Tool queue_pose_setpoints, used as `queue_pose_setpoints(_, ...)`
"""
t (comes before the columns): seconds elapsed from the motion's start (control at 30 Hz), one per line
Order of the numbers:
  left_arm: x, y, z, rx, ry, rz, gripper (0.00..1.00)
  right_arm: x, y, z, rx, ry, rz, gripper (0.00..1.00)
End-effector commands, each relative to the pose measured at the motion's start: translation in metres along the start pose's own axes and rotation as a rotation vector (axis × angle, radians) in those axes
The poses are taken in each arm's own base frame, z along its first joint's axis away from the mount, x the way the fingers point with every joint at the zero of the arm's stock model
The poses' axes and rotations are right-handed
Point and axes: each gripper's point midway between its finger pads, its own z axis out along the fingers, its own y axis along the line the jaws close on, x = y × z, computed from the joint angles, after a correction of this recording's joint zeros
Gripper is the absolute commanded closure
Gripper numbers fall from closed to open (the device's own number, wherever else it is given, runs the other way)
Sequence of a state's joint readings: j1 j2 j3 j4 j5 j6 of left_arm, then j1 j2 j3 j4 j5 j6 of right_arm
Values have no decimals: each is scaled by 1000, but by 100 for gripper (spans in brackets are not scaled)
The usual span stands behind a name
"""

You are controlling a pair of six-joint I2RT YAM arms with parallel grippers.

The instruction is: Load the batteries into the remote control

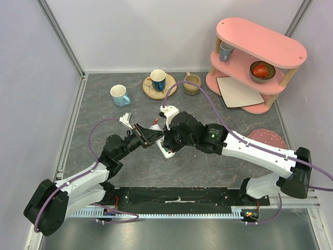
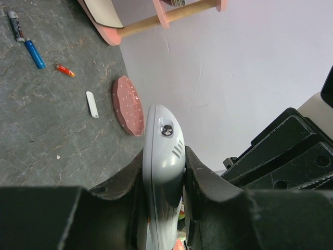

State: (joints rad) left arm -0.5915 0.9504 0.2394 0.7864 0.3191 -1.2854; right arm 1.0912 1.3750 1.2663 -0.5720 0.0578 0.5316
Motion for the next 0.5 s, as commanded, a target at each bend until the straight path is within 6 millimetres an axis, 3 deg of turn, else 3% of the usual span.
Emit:
queue_pose_setpoints(0.0, -4, -21, -1, 81, -21, 43, 98, -9, -4, -15, 0, -32, 2, 100)
queue_pose_setpoints(0.47, -3, -13, 2, 55, -15, 51, 98, -27, 4, -37, -50, -51, -10, 100)
